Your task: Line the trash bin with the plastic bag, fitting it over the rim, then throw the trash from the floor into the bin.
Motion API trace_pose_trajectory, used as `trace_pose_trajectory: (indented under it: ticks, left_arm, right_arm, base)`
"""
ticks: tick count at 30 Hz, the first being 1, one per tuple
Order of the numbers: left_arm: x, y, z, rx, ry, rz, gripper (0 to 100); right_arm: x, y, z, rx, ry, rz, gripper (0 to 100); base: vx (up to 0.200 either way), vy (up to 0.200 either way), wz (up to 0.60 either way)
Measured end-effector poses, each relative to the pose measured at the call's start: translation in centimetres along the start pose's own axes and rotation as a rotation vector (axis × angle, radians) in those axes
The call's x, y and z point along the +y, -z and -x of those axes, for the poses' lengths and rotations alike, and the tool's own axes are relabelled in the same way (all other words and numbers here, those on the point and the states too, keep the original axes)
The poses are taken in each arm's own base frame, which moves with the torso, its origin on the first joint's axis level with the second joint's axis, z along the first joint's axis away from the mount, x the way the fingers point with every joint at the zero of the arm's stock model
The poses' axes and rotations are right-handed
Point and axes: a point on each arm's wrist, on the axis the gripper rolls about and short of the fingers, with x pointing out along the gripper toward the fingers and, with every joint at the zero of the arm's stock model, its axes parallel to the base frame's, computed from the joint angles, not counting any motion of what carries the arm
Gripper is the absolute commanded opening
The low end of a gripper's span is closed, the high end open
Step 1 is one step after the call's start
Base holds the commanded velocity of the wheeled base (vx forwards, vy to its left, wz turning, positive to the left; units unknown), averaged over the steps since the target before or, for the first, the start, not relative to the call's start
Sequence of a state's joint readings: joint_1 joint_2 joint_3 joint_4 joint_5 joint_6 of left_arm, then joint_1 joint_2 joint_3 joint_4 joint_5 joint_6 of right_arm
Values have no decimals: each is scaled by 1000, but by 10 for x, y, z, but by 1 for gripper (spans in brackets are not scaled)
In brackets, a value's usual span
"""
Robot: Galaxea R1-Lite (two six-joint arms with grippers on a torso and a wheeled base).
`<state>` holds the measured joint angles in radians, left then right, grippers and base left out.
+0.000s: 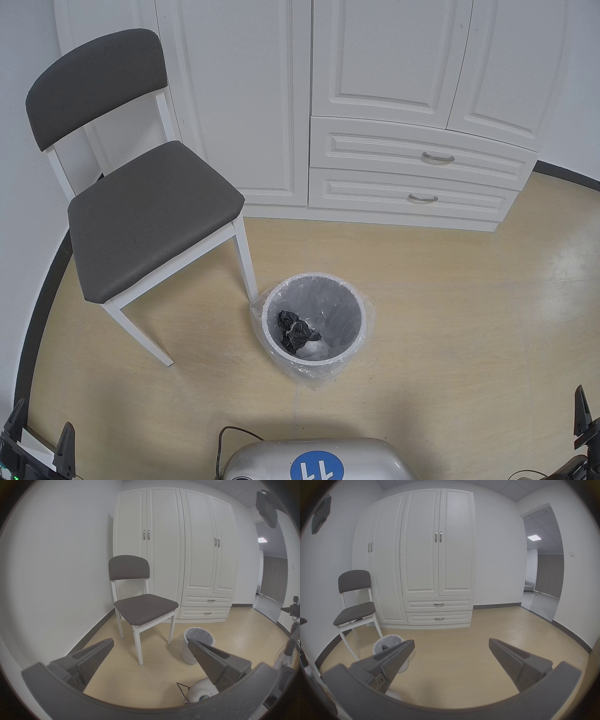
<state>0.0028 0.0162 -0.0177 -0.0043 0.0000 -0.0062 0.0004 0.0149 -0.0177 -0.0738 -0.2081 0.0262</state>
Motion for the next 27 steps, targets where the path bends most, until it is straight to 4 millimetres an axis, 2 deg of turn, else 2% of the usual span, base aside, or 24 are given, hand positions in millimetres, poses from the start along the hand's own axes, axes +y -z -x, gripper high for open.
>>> trace_pose_trajectory:
  ticks: [18, 27]
  left_arm:
    - [0, 0, 0, 0, 1, -3, 100]
    - [0, 0, 0, 0, 0, -7, 100]
  right_arm:
    - [2, 0, 0, 6, -89, -4, 100]
    - [5, 2, 1, 21, -231, 0, 100]
  base:
    - [0, 0, 0]
    - [0, 0, 0]
